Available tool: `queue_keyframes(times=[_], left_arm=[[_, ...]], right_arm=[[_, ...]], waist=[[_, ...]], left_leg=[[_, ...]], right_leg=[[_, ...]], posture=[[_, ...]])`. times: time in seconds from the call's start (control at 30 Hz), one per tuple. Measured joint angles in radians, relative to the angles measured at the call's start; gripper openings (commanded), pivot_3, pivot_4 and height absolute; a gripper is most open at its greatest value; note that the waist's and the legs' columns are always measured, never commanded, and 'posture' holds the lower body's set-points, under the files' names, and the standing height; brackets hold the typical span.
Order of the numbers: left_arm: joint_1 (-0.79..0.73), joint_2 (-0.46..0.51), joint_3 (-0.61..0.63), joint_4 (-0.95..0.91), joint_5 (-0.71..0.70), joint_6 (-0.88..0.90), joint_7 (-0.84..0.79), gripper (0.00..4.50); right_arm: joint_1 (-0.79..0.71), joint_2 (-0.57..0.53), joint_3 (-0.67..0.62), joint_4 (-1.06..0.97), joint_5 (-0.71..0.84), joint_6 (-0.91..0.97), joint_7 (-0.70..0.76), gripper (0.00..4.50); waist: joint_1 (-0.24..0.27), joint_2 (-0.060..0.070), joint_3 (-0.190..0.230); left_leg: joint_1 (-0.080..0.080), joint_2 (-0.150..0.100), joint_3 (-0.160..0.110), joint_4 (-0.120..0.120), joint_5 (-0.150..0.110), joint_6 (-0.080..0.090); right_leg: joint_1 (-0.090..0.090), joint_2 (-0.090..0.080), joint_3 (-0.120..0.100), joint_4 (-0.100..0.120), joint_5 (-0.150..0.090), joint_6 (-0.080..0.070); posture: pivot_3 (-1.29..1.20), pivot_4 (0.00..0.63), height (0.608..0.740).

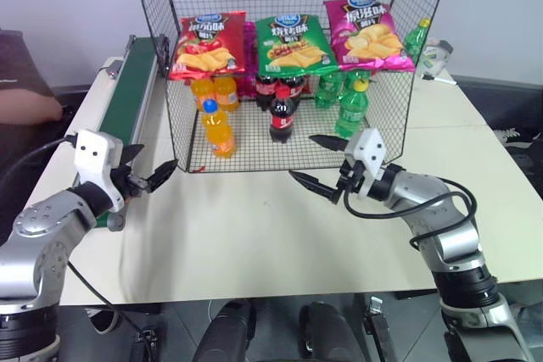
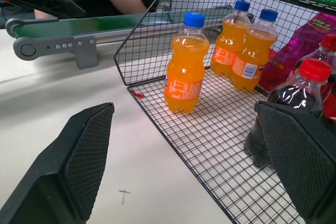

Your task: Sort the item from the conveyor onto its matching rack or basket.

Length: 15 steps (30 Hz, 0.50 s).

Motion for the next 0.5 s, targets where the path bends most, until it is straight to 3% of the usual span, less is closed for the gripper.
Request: queue_keyframes(times=[0.5], left_arm=[[0.004, 0.001, 0.000, 0.000, -0.001, 0.000, -0.012, 4.43]], right_arm=[[0.003, 0.000, 0.000, 0.000, 0.000, 0.000, 0.000, 4.50]], waist=[[0.000, 0.000, 0.000]], left_leg=[[0.000, 0.000, 0.000, 0.000, 0.000, 0.000]], right_leg=[[0.000, 0.000, 0.000, 0.000, 0.000, 0.000]], posture=[[0.00, 0.150, 0.740]])
